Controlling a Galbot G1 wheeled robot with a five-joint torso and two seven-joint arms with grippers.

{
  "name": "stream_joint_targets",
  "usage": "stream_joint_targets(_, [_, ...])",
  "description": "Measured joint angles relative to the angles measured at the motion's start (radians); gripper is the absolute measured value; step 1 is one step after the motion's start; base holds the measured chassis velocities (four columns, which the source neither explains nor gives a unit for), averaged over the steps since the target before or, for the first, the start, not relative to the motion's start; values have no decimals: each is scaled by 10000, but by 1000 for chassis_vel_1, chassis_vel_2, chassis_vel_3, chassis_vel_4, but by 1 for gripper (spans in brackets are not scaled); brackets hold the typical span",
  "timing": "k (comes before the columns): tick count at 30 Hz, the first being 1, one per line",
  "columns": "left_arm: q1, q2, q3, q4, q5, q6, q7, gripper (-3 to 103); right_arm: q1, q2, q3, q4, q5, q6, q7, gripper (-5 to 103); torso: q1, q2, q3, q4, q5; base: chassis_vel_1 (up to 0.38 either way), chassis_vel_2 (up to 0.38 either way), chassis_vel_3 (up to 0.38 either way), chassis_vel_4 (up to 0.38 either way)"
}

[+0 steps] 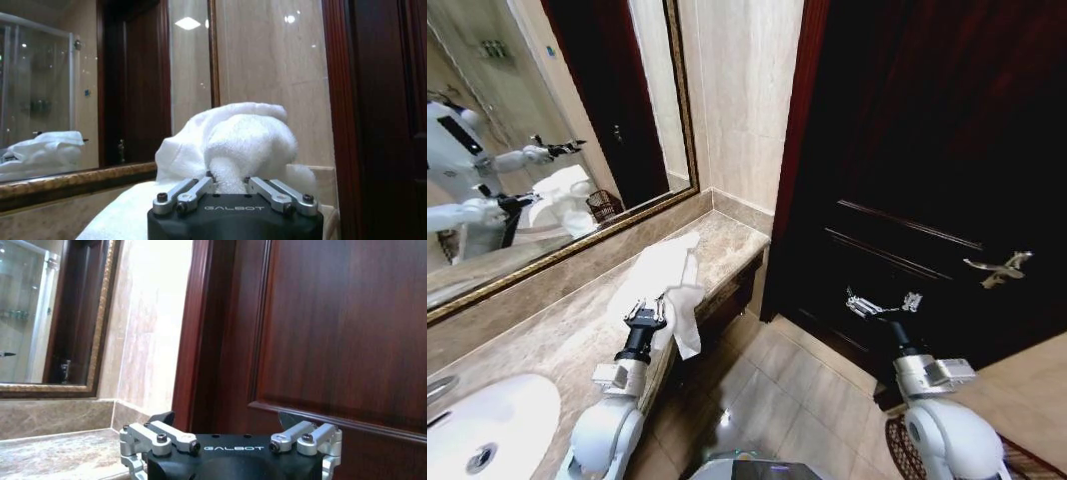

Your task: Discard the used towel into the hamper.

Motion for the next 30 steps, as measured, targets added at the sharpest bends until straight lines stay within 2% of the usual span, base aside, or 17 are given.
stream_joint_targets(30, [127,-184,80,-160,407,-212,-38,12,-184,-30,84,-26,169,426,70,100,1,0,0,0,-1,61,-86,-72,61])
